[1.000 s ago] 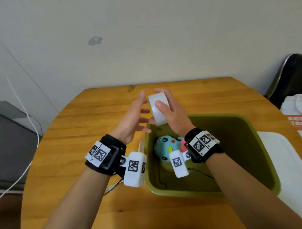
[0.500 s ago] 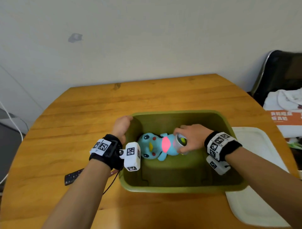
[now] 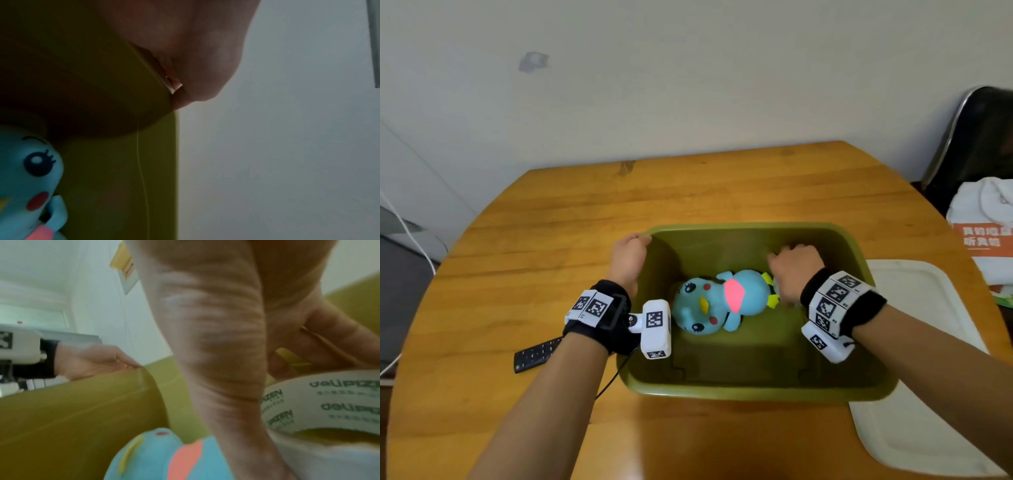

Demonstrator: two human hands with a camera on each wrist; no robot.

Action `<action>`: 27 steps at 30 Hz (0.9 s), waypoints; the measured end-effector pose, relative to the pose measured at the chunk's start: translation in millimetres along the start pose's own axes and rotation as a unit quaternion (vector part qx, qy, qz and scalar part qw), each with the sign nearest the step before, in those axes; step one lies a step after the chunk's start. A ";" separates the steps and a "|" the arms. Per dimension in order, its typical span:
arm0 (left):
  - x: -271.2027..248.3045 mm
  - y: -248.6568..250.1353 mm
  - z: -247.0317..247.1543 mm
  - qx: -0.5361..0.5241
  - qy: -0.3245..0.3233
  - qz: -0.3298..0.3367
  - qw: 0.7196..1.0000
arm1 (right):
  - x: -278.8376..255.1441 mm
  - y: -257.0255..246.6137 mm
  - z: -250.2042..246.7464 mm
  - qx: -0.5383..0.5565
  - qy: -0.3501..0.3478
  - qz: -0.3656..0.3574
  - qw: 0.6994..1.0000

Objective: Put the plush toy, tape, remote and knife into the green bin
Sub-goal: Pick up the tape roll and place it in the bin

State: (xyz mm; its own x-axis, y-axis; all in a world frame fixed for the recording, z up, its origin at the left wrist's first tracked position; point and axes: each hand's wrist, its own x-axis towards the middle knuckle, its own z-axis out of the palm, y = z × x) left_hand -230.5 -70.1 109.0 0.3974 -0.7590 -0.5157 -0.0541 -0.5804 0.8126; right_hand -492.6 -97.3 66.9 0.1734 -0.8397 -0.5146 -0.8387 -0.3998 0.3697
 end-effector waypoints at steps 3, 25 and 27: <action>1.5 0.0 0.2 -0.004 -0.002 -0.004 1.000 | 4.1 -7.3 11.8 -0.017 -0.016 0.001 1.000; 12.1 -12.8 -3.5 -0.063 0.000 0.026 0.998 | 1.3 -31.4 5.9 -0.051 -0.061 -0.009 0.997; 13.5 -11.5 -7.5 -0.101 -0.008 0.005 0.995 | -0.8 -27.7 -9.4 -0.043 -0.080 0.003 0.996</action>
State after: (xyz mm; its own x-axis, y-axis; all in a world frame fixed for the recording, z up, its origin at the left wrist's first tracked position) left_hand -217.6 -71.4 94.7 0.3824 -0.7702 -0.5105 0.1278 -0.5030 0.8548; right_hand -464.7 -89.0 64.4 0.0780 -0.7763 -0.6255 -0.7914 -0.4298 0.4347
